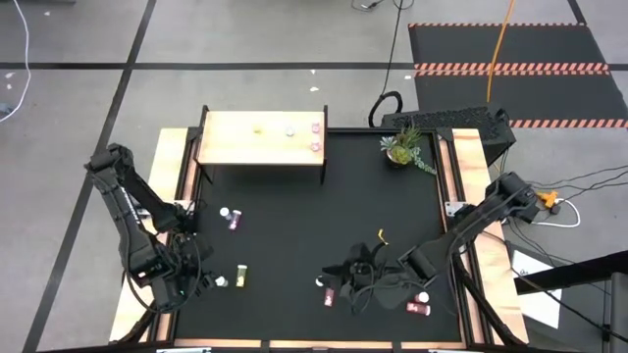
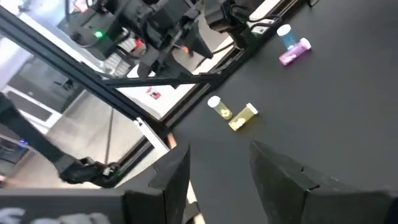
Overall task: Pick and place medicine bottles onto shelf by color
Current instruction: Put the top right orange pill bottle on the shelf
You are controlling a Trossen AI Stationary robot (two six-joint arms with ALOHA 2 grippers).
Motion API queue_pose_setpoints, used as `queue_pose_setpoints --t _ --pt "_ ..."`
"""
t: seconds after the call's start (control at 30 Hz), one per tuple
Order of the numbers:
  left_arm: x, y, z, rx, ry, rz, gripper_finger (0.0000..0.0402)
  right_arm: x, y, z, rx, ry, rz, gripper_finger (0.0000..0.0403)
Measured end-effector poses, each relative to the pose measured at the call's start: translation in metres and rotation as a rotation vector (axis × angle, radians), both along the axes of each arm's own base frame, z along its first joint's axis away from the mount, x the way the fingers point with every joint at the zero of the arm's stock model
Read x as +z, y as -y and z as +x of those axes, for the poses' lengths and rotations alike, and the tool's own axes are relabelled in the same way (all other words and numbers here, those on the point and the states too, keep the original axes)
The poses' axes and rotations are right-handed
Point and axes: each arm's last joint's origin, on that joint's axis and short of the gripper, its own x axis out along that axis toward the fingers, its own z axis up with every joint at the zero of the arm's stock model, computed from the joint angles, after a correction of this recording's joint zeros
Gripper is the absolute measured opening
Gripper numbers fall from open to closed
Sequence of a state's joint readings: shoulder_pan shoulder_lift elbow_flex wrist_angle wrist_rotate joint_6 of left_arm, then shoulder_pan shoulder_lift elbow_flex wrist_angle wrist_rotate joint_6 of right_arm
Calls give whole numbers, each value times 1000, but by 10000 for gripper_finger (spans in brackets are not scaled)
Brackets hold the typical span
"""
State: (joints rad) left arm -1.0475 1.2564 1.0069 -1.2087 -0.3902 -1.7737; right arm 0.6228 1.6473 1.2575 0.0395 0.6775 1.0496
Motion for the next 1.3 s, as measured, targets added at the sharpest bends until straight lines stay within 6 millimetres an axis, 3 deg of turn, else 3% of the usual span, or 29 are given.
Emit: queue_pose_setpoints --t 0.17,0.3,0.6,0.93,1.13,1.3 --pt "5 12 9 -227 218 88 360 -21 -7 4 63 -65 -77 157" --pt "-1 20 15 -390 267 154 360 -28 -10 6 108 -88 -96 157" --pt "-23 14 17 -179 244 34 360 -27 7 16 91 -95 -178 157" --pt "-22 -1 41 -34 265 19 360 -30 53 26 128 -264 -317 157" --pt "-16 -17 73 -41 312 -6 360 -18 78 22 191 -322 -441 157" --pt "-19 -41 80 76 210 -14 360 -24 105 2 153 -331 -437 158"
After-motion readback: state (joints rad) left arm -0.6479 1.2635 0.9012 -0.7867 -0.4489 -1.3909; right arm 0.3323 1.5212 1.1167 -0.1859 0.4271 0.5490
